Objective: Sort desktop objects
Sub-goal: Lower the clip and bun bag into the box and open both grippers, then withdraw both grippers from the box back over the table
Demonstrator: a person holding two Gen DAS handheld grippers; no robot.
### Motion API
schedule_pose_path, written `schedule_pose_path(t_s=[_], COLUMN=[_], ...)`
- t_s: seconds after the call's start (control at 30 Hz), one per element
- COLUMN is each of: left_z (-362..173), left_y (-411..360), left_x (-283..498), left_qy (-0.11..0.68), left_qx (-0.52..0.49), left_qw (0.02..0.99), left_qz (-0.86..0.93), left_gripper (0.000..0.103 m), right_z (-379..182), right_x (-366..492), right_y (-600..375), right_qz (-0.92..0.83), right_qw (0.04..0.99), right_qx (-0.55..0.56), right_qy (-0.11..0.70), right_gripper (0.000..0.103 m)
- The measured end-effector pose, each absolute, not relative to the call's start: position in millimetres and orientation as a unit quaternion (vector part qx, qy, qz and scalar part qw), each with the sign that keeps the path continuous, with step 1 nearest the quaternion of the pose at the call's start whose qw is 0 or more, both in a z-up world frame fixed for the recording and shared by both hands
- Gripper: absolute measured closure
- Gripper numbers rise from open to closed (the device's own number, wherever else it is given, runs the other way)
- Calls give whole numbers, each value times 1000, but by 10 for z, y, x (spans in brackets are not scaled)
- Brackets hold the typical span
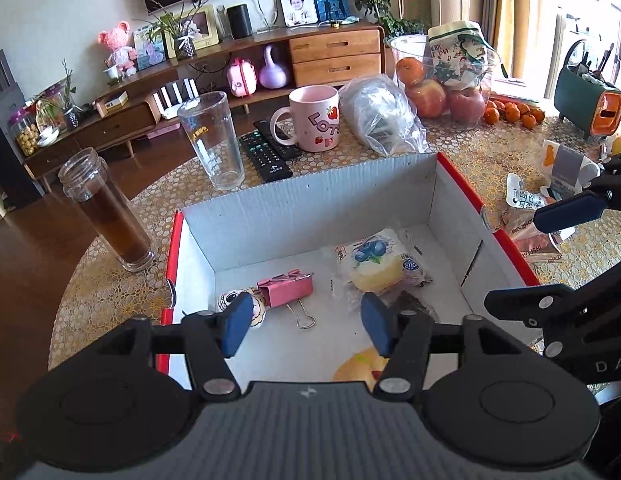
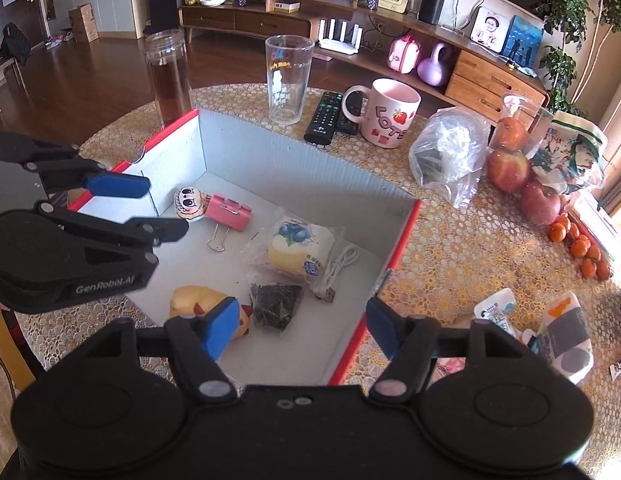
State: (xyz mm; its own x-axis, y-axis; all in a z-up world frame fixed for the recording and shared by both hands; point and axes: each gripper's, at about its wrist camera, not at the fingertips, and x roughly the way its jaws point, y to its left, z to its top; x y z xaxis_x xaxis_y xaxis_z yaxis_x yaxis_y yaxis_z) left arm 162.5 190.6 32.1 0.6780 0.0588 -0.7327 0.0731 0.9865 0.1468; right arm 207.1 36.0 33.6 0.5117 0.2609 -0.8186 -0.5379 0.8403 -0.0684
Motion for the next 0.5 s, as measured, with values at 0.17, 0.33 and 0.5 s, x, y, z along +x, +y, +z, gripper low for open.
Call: schedule_pose_path(t_s=[0.17, 0.33, 0.5], left_z=[436, 497, 539], left_y=[1762, 1592, 1420], left_x=[1491, 1374, 1245], left_qy=[397, 397, 398], left_qx=[84, 87, 81], left_qw=[914, 913, 913], left_qz=[-9, -14, -21], left_gripper=[40, 40, 40], right_z=[476, 573, 634], right_x=[1949, 1808, 1669], right_y=[177, 13, -176], right_qz=[230, 228, 224], right_qw=[863, 869, 874], right_qx=[-154, -149, -143], right_qy=[423, 413, 407], right_gripper=[32, 30, 30])
